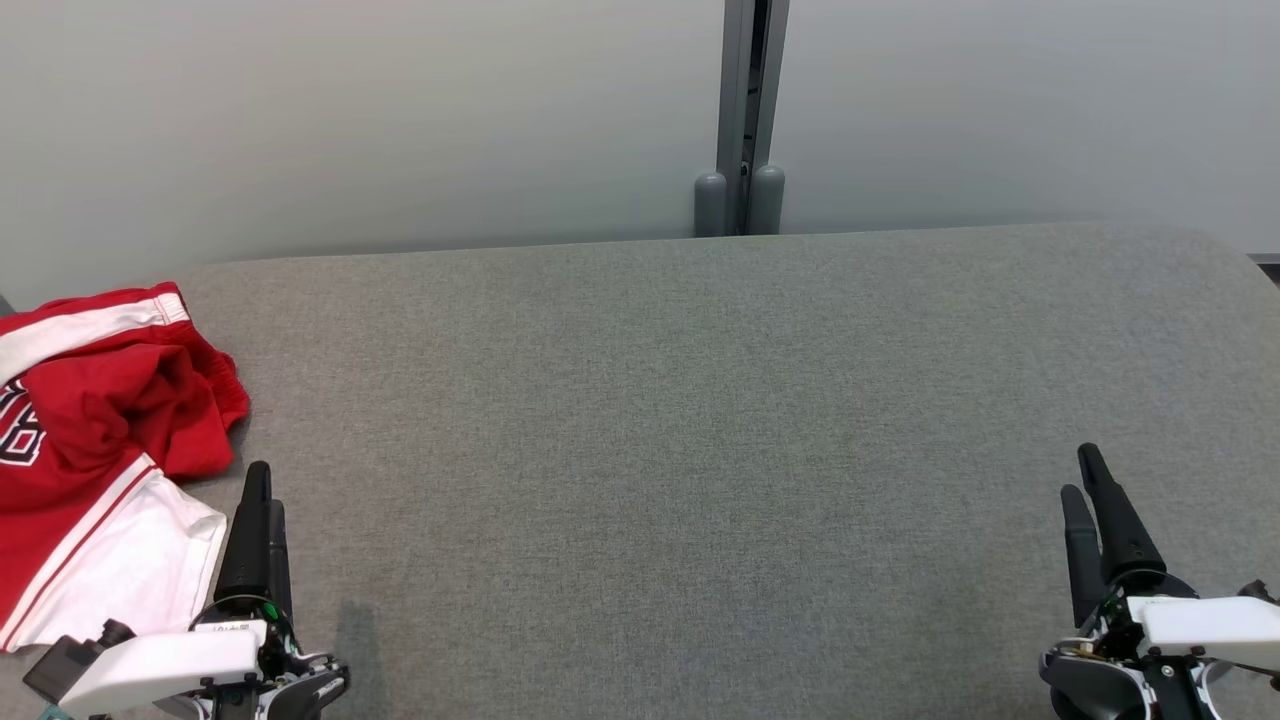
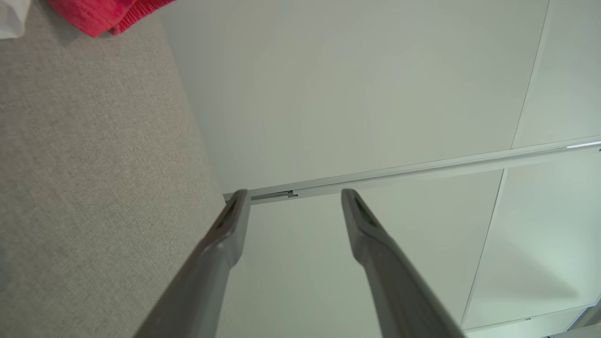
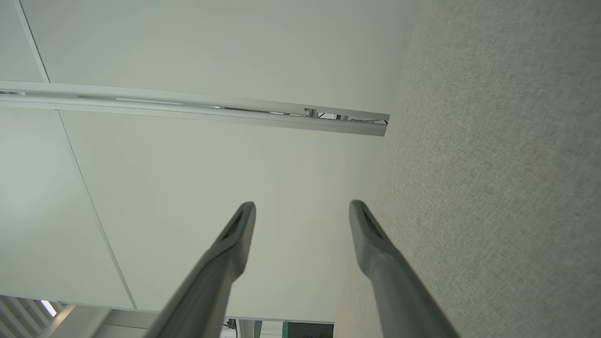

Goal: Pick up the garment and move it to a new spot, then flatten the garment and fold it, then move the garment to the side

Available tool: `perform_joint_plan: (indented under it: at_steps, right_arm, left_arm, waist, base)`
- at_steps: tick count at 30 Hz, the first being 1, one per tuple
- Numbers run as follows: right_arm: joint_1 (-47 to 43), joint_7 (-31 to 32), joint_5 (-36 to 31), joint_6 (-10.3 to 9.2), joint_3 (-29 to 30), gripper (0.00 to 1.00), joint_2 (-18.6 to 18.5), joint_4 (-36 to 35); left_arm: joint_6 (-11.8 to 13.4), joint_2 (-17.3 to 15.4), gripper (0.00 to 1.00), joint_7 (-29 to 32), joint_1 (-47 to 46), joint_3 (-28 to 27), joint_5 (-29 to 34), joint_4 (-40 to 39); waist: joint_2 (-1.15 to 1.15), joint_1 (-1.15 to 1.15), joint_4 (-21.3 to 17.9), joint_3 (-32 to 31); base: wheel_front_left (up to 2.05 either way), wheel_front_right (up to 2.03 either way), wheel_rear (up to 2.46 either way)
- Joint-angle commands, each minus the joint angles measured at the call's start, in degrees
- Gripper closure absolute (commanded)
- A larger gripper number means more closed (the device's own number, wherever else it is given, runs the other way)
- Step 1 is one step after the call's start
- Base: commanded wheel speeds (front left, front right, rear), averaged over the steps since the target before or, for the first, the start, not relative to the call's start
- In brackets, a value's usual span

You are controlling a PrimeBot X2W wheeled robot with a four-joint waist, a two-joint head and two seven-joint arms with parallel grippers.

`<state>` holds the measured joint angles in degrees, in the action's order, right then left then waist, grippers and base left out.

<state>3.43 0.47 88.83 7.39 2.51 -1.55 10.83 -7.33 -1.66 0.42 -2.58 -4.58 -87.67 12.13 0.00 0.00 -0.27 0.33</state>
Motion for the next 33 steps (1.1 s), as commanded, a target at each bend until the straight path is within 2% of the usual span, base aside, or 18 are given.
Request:
perform_joint_plan:
  at_steps: [1, 8, 11, 17, 22, 33]
  right_arm:
    - [1.40, -0.71, -1.80, 0.04, -0.63, 0.00, -0.56, -1.60]
    - [1.66, -2.27, -9.12, 0.05, -1.85, 0.00, -0.68, -3.20]
    - [1.64, -2.91, -12.71, 0.06, -2.26, 0.00, -0.72, -3.78]
    - [1.71, -4.15, -20.11, 0.07, -3.41, 0.00, -1.10, -4.54]
    - [1.79, -5.10, -26.46, 0.07, -4.49, 0.00, -1.79, -4.54]
    - [2.34, -7.07, -38.12, 0.08, -5.38, 0.00, -2.15, -5.22]
  left_arm:
    - [-0.12, -0.69, 0.00, -0.64, -1.50, 0.01, 1.91, -1.48]
    - [-0.13, -0.77, 0.00, -2.23, -1.61, -0.21, 8.65, -2.18]
    - [-0.13, -0.80, 0.00, -2.85, -1.57, 0.00, 14.76, -2.89]
    - [-0.03, -0.86, 0.00, -4.08, -1.38, -0.31, 22.35, -3.51]
    - [0.56, -0.89, 0.00, -5.04, -1.33, -0.04, 31.70, -3.48]
    - [3.33, -0.98, 0.00, -7.01, -0.98, 1.21, 45.84, -3.99]
  waist:
    - [0.00, 0.00, -0.04, 0.00]
    - [0.00, 0.00, -0.17, 0.07]
    - [0.00, 0.00, -0.21, 0.13]
    - [0.00, 0.00, -0.28, 0.32]
    - [0.00, 0.00, -0.39, 0.51]
    - [0.00, 0.00, -0.60, 0.83]
  base:
    - [0.00, 0.00, 0.00]
    - [0.00, 0.00, 0.00]
    - [0.00, 0.00, 0.00]
    - [0.00, 0.00, 0.00]
    - [0.00, 0.00, 0.00]
    - [0.00, 0.00, 0.00]
